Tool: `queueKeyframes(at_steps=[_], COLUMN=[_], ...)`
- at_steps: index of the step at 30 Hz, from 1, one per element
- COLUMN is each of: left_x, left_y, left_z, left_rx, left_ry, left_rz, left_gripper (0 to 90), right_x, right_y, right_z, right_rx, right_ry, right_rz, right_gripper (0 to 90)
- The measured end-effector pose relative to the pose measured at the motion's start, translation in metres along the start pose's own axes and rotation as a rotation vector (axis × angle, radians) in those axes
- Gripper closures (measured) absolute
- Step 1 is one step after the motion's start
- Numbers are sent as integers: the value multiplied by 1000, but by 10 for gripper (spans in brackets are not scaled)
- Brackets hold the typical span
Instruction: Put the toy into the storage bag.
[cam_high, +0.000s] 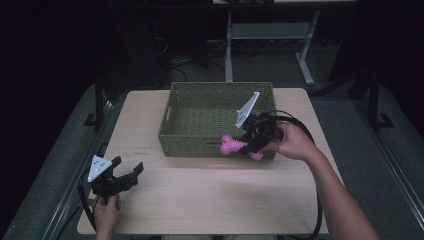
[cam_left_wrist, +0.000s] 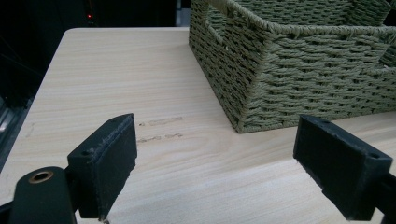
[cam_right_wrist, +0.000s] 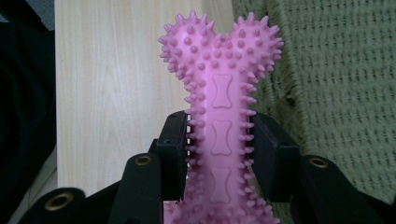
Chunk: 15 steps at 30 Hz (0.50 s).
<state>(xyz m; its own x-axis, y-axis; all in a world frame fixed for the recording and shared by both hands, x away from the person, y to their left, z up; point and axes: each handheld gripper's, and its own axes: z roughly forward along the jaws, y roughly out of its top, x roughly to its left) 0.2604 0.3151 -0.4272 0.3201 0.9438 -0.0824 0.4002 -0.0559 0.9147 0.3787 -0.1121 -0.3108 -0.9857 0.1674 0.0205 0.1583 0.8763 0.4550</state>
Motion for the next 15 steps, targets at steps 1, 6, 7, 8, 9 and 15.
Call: queueKeyframes(at_steps=[1, 6, 7, 8, 9, 15], left_x=[0, 1, 1, 1, 1, 1], left_y=[0, 0, 0, 0, 0, 0], left_z=[0, 1, 0, 0, 1, 1], left_rx=[0, -1, -1, 0, 0, -1], left_ry=[0, -1, -1, -1, -1, 0], left_rz=[0, -2, -1, -1, -1, -1], left_gripper=[130, 130, 130, 130, 130, 130], right_x=[-1, -7, -9, -10, -13, -25], right_y=[1, 6, 7, 9, 10, 17], right_z=[-1, -6, -7, -8, -9, -11], right_rx=[1, -1, 4, 5, 10, 21], right_ry=[-2, -6, -5, -9, -10, -8], right_rz=[-1, -6, -5, -8, -6, -4], right_gripper=[583, 583, 583, 583, 583, 583])
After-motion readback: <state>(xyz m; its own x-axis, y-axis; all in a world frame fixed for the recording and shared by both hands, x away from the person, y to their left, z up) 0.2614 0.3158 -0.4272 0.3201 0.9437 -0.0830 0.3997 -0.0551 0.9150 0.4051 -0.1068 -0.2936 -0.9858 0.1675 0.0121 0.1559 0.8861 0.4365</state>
